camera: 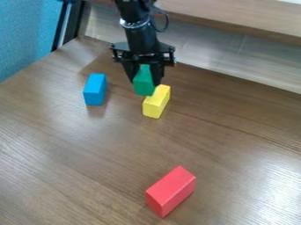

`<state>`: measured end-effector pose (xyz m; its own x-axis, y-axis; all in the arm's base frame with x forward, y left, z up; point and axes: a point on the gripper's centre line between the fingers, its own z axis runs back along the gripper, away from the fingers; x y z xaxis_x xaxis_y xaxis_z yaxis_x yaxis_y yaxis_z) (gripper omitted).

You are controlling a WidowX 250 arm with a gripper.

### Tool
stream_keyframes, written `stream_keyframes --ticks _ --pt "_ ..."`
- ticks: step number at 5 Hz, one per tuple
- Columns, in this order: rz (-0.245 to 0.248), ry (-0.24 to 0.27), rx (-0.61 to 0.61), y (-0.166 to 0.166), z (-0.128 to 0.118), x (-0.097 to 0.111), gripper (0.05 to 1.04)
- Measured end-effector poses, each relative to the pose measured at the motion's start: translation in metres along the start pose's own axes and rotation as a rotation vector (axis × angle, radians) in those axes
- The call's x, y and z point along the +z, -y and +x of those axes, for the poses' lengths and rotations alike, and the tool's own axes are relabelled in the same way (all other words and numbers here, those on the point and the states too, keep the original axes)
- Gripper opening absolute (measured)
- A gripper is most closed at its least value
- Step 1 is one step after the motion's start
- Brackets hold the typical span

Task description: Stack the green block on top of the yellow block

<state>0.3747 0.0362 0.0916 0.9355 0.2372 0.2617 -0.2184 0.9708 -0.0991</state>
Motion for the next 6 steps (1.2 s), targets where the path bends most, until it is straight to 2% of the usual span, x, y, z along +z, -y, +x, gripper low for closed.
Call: stream_keyframes --ticks 3,5,6 --pt "0.021 -0.038 -0.022 0.012 0.002 -0.021 0.581" --pt "0.031 -0.039 -0.029 0.012 0.005 -0.021 0.581" --pt "0.021 -0.062 -0.042 0.013 0.002 -0.025 0.629"
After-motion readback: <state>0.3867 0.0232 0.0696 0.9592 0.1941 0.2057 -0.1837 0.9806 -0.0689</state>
